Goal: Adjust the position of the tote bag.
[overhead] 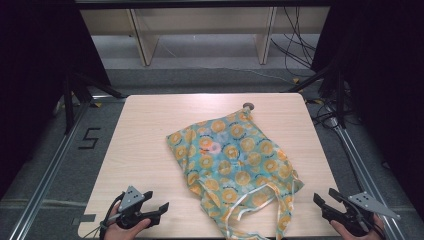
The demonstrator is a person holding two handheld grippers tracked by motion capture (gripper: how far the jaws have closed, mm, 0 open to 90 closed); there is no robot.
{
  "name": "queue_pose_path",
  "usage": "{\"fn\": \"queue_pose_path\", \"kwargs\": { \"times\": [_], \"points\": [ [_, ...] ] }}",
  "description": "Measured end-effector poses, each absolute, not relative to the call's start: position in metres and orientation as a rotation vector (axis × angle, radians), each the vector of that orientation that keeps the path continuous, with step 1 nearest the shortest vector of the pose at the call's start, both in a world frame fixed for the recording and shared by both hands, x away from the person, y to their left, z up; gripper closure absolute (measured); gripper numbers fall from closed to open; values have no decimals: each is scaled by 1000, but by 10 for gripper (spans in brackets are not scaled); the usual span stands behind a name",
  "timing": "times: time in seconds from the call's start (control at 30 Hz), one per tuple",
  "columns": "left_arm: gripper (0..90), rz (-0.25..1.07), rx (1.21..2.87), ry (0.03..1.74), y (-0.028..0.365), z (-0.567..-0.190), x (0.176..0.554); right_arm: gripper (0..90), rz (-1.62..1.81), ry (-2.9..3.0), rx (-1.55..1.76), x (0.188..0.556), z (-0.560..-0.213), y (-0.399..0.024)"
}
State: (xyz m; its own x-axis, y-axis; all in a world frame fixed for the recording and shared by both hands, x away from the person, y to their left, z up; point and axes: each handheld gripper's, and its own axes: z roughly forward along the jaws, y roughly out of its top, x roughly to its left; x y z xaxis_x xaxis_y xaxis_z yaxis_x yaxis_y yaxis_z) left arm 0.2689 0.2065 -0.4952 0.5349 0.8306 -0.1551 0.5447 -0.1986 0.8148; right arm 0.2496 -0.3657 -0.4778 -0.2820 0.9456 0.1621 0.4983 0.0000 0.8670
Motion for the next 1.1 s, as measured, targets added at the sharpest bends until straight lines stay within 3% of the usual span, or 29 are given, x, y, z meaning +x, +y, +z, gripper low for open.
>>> {"fn": "queue_pose_path", "kwargs": {
  "times": [0.8,1.1],
  "points": [
    [272,421,1899,1117,208,-496,269,381,1251,1889,1426,257,-475,-358],
    [330,328,1860,1144,194,-495,290,369,1276,1981,1287,290,-454,-339]
  ]
}}
